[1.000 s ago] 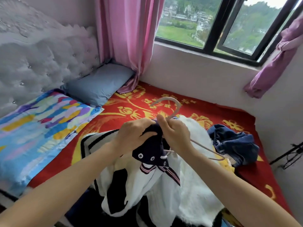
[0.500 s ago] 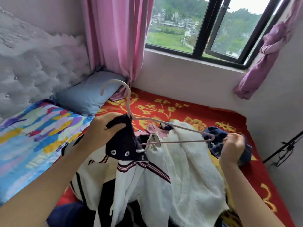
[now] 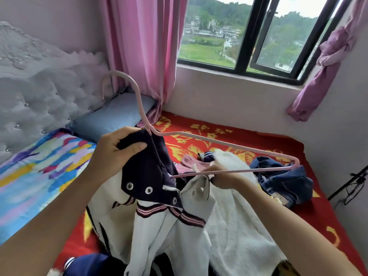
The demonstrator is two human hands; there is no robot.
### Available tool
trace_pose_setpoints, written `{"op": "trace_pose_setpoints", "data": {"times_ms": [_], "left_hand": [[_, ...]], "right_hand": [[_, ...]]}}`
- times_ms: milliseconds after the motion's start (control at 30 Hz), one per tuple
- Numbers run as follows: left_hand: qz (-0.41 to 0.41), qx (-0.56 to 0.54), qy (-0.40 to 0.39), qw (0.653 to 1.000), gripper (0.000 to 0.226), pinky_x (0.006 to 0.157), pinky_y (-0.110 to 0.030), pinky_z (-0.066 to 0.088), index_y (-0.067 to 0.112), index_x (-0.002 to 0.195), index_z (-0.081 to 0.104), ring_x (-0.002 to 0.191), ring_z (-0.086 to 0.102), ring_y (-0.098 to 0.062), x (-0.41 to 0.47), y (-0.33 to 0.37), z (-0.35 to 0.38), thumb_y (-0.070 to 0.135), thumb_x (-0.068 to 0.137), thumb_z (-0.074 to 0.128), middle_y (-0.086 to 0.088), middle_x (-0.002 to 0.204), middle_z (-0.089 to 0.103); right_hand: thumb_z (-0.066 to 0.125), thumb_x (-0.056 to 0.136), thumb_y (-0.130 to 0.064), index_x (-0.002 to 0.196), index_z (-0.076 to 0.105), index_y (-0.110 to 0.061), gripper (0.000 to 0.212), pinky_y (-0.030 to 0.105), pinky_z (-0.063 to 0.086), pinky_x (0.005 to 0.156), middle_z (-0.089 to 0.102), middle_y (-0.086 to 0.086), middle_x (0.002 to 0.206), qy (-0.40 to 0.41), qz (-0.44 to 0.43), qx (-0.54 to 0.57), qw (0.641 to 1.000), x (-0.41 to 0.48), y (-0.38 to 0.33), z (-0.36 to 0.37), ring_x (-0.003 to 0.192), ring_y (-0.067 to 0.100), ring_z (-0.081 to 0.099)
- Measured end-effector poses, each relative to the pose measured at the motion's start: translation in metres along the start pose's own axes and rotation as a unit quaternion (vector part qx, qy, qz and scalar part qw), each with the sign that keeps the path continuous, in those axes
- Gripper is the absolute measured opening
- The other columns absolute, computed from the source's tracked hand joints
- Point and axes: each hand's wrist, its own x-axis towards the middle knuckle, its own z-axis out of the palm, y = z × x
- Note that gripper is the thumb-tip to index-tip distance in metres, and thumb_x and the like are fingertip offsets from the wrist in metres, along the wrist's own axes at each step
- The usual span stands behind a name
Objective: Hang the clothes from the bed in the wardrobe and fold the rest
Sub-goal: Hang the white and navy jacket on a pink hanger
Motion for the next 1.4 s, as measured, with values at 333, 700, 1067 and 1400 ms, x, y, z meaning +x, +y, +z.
{"op": "trace_pose_setpoints", "data": {"times_ms": [333, 700, 1067, 1400], "left_hand": [[-0.105, -0.039, 0.067, 0.991, 0.039, 0.068, -0.003, 0.046, 0.027, 0.089, 0.070, 0.067, 0.060, 0.010, -0.012, -0.066, -0.037, -0.010, 0.079, 0.063, 0.028, 0.070, 0.067], [0.020, 0.068, 0.015, 0.997, 0.024, 0.065, -0.016, 0.041, 0.030, 0.095, 0.073, 0.065, 0.057, -0.011, -0.018, -0.089, -0.027, 0.048, 0.082, 0.063, -0.015, 0.074, 0.067], [0.250, 0.303, 0.066, 0.917, 0.020, 0.054, -0.031, 0.040, 0.010, 0.101, 0.064, 0.053, 0.056, -0.029, -0.021, -0.084, 0.020, 0.020, 0.093, 0.049, -0.013, 0.062, 0.060], [0.078, 0.359, 0.123, 0.922, 0.033, 0.039, -0.037, 0.042, 0.001, 0.101, 0.070, 0.047, 0.053, -0.036, -0.021, -0.084, 0.037, 0.017, 0.080, 0.051, -0.019, 0.066, 0.053]], "right_hand": [[0.064, 0.083, -0.004, 0.086, 0.065, 0.001, 0.006, 0.032, 0.043, 0.070, 0.065, 0.009, 0.083, 0.133, -0.129, -0.168, 0.968, -0.064, 0.008, -0.018, 0.081, 0.029, 0.057], [0.074, 0.059, 0.013, 0.073, 0.069, 0.001, 0.018, 0.031, 0.055, 0.054, 0.070, 0.007, 0.076, 0.247, -0.193, -0.239, 0.919, -0.096, 0.001, -0.037, 0.061, 0.027, 0.064], [0.045, 0.060, -0.001, 0.048, 0.052, -0.001, 0.015, 0.024, 0.045, 0.046, 0.055, 0.008, 0.051, 0.388, -0.214, -0.253, 0.860, -0.068, -0.037, -0.038, 0.046, 0.024, 0.051], [0.038, 0.083, 0.005, 0.058, 0.056, -0.005, 0.033, 0.030, 0.046, 0.053, 0.062, 0.013, 0.073, 0.417, -0.260, -0.254, 0.833, -0.064, -0.098, 0.052, 0.055, 0.025, 0.053]]}}
